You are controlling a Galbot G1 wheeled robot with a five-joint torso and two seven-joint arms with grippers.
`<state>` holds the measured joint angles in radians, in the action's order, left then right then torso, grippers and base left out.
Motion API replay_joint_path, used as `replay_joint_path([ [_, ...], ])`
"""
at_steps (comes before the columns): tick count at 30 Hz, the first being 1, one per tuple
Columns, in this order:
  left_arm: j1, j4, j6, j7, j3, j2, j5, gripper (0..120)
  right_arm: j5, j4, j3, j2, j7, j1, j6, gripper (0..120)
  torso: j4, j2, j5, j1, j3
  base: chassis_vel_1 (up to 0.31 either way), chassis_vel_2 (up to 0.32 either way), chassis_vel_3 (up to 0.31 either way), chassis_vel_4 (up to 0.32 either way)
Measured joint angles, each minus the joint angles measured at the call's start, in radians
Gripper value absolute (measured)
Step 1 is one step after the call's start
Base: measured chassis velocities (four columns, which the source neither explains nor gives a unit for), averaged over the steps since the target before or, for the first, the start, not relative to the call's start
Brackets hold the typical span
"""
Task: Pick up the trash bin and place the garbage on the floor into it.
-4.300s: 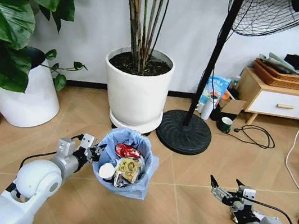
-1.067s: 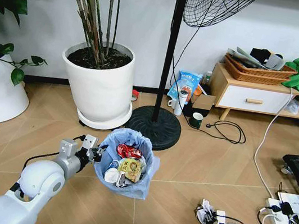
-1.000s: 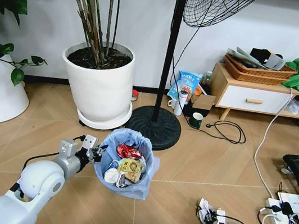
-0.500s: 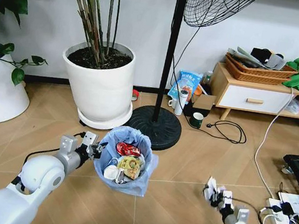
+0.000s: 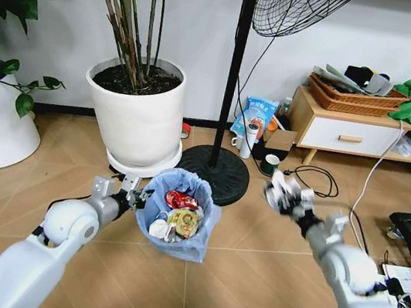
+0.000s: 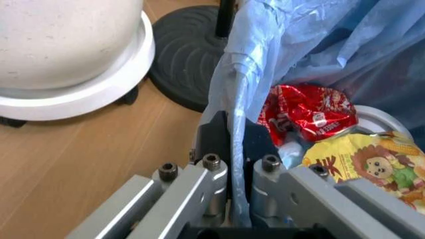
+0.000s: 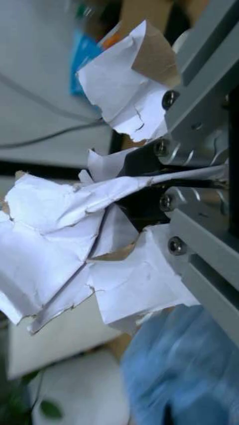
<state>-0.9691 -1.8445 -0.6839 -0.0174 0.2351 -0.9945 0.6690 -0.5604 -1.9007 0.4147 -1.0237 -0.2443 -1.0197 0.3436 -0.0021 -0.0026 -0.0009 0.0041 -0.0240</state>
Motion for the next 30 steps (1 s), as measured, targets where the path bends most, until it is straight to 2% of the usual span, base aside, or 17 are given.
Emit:
replay_joint_path([
  [4,0.031,0.021,-0.002,0.001,-0.029,-0.005,0.011,0,-0.050,-0.029,-0.044,0.002,0.004,0.058,0.033,0,0.0000,0.000,0.0001,0.000,0.000,0.000,0.000,0.000,0.000],
  [8,0.104,0.062,-0.008,0.015,-0.089,-0.023,0.039,0,-0.105,-0.067,-0.150,0.016,0.011,0.133,0.048,0,0.0000,0.000,0.0001,0.000,0.000,0.000,0.000,0.000,0.000],
  [13,0.183,0.105,-0.012,0.023,-0.143,-0.038,0.058,0,-0.131,-0.086,-0.226,0.020,0.004,0.158,0.055,0,-0.0003,0.000,0.0003,0.000,0.000,0.000,0.000,0.000,0.000],
  [24,0.262,0.156,-0.015,0.035,-0.188,-0.066,0.073,0,-0.101,-0.039,-0.345,-0.023,0.010,0.205,0.061,0,-0.0001,0.000,0.0000,0.000,0.000,0.000,0.000,0.000,0.000],
  [27,0.264,0.157,-0.016,0.037,-0.187,-0.065,0.077,0,-0.086,-0.016,-0.362,-0.030,0.016,0.210,0.062,14,-0.0001,0.000,0.0000,0.000,0.000,0.000,0.000,0.000,0.000],
  [30,0.264,0.156,-0.017,0.039,-0.184,-0.063,0.077,0,-0.073,-0.004,-0.366,-0.032,0.017,0.210,0.060,22,-0.0001,0.000,0.0000,0.000,0.000,0.000,0.000,0.000,0.000],
])
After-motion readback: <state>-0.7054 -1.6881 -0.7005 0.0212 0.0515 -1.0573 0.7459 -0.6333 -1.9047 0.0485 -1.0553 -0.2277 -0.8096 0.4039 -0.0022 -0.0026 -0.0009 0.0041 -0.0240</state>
